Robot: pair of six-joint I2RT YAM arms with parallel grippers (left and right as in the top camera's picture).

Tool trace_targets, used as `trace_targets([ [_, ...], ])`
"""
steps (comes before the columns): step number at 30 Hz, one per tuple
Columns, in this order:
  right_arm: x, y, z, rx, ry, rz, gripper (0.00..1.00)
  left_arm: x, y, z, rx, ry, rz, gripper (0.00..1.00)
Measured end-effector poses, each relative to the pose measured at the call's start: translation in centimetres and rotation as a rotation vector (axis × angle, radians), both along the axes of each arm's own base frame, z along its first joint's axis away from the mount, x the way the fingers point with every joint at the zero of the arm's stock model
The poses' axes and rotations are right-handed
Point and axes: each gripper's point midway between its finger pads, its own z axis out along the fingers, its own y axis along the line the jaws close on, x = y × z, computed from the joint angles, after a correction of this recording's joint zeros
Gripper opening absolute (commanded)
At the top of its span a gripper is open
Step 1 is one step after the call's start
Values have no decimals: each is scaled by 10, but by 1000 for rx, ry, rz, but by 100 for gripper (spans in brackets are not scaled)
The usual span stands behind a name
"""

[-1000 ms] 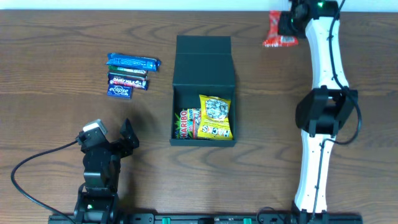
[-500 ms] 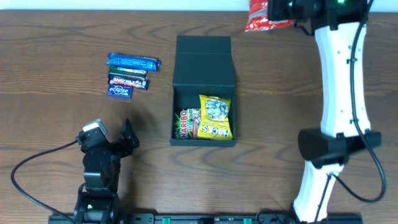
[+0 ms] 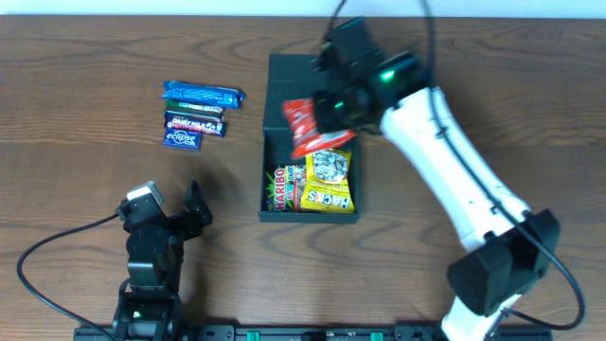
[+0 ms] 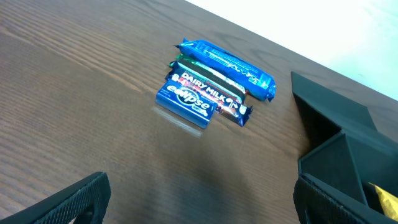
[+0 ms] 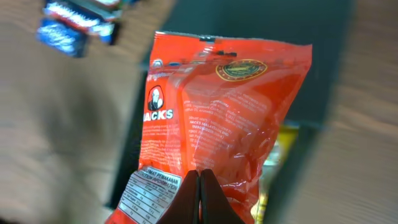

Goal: Pack container
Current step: 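Carry the red bag over the box and lower it in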

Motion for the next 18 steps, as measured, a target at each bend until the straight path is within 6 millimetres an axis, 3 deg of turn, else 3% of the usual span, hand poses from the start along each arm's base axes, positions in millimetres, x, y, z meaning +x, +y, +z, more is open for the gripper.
trace_targets([
  [3,-17,20,-11,24,45,-12,1,0,0,0,0,0,0,95],
  [18,-33,50,-68,92,114,-152,1,0,0,0,0,0,0,95],
])
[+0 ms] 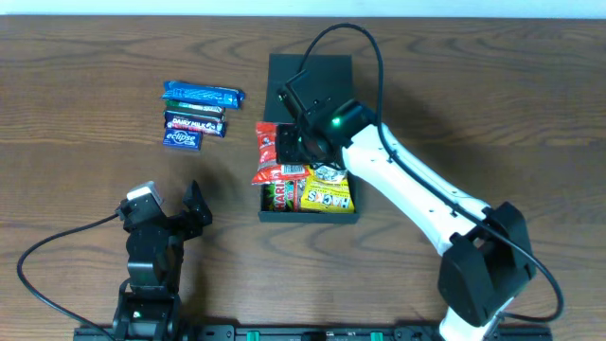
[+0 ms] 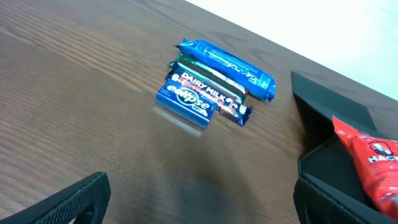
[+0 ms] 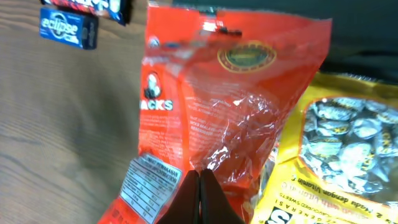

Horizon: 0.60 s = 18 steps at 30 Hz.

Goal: Pack container
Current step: 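Carry the red bag over the box and lower it in, then push the red bag down into the box with the right gripper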

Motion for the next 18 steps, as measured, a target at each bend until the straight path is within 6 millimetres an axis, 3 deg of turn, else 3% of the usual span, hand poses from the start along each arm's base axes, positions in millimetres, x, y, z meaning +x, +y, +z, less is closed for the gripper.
trace_targets([
  [5,-11,-10,-24,-34,50,-34,1,0,0,0,0,1,0,95],
  [18,-26,-26,-54,-103,93,-38,2,-2,0,-4,1,19,0,95],
])
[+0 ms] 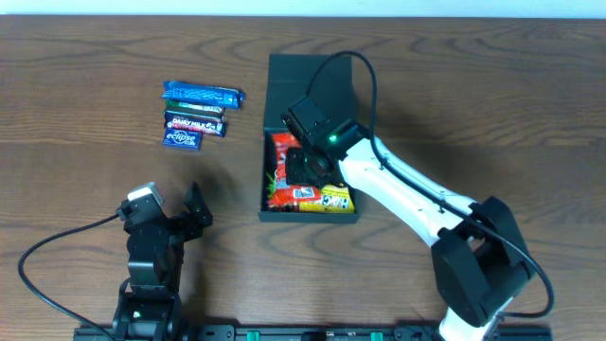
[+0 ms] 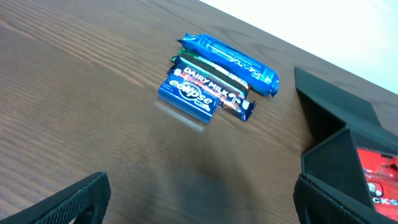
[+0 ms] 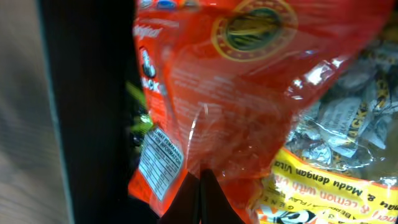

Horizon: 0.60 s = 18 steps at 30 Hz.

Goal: Pack container
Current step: 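Push the red bag down into the box with the right gripper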

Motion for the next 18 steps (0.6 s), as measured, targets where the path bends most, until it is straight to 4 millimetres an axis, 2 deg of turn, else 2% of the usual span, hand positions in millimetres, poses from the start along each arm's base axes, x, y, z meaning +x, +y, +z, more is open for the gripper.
trace_targets([
  [8,4,19,6,82,-32,89,1,0,0,0,0,0,0,95],
  [18,-5,36,10,161,-31,248,1,-1,0,-1,0,6,0,95],
])
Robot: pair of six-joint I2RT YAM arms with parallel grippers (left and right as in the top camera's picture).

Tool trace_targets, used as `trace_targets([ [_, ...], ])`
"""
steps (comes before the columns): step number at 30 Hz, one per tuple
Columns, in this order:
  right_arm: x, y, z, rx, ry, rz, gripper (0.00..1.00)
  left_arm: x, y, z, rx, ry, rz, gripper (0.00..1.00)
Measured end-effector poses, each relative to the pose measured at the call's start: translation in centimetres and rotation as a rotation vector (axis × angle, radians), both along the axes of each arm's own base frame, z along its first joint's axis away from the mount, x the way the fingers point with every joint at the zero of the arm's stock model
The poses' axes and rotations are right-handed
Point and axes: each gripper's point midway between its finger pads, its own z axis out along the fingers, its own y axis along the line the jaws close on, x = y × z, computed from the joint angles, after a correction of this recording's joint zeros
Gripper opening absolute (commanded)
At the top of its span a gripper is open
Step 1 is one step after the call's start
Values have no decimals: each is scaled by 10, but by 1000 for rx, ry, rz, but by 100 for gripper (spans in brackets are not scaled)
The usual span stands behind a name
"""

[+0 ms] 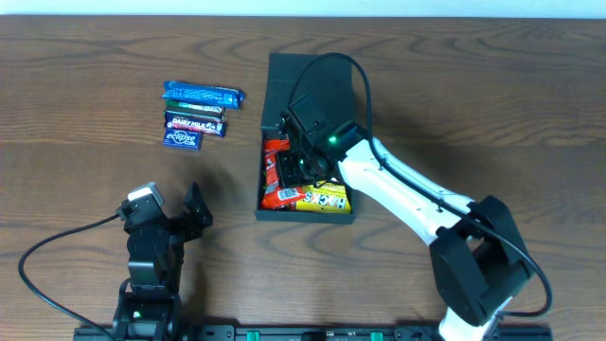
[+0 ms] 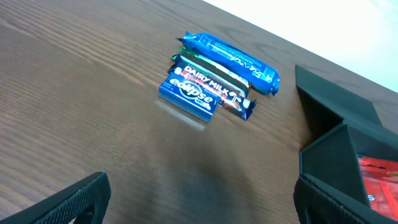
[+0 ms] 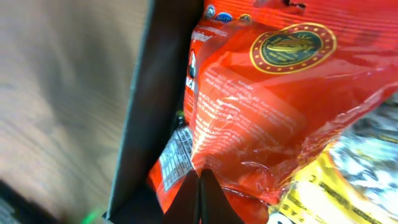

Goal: Pack container
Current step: 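Push the red bag down into the box with the right gripper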

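A black open box [image 1: 275, 90] stands mid-table. Inside it, at the left wall, lies a red snack bag [image 1: 276, 169] [image 3: 261, 112], with my right gripper [image 3: 199, 176] shut on its lower edge, down in the box. A yellow snack bag [image 1: 327, 198] [image 3: 336, 186] lies under and beside the red one. To the left of the box sit a blue bar [image 1: 202, 94] [image 2: 230, 59], a Dairy Milk bar [image 1: 195, 123] [image 2: 208, 87] and a blue Eclipse pack [image 1: 182, 138] [image 2: 188, 96]. My left gripper [image 2: 199, 199] hangs open over bare wood near the front left.
The box's lid or flap [image 2: 333, 102] lies behind it toward the table's far edge. The right arm [image 1: 407, 189] stretches from the front right across to the box. Bare wooden table [image 1: 85, 189] surrounds the bars.
The red bag has shifted toward the box's left wall, showing more of the yellow bag. My right gripper stays shut on it. The left gripper has not moved.
My right gripper first held the red bag above the box. Then the bag hung over the box's left rim. Then it lay inside the box over the other snacks, and now it sits along the left wall, held throughout. The left arm stayed put.
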Motion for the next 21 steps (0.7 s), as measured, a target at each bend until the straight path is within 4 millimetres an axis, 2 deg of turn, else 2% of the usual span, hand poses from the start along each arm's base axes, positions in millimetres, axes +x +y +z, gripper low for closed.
trace_targets([
  [5,-3,3,-7,7,16,39,1,0,0,0,0,2,0,95],
  [6,-3,3,-10,6,20,42,4,0,0,0,0,2,0,95],
  [7,-2,2,-12,3,24,42,26,0,0,0,0,2,0,95],
  [8,-2,1,-13,4,29,43,52,0,0,0,0,2,0,95],
  [9,-2,1,-14,6,33,43,53,0,0,0,0,2,0,95],
  [11,-2,0,-14,11,39,43,70,0,0,0,0,2,0,95],
  [16,4,-7,-10,3,40,34,69,-1,0,-2,0,7,0,95],
  [17,7,-10,-6,0,29,30,66,-1,0,-2,1,10,0,95],
  [18,11,-12,-1,-4,8,29,47,-1,0,-3,1,13,0,95],
  [19,15,-13,7,-3,-19,33,15,-2,0,-3,1,16,0,95],
  [20,19,-14,15,2,-46,34,1,-2,0,-4,1,19,0,95],
  [21,22,-15,24,9,-70,34,1,-2,0,-5,2,21,0,95],
])
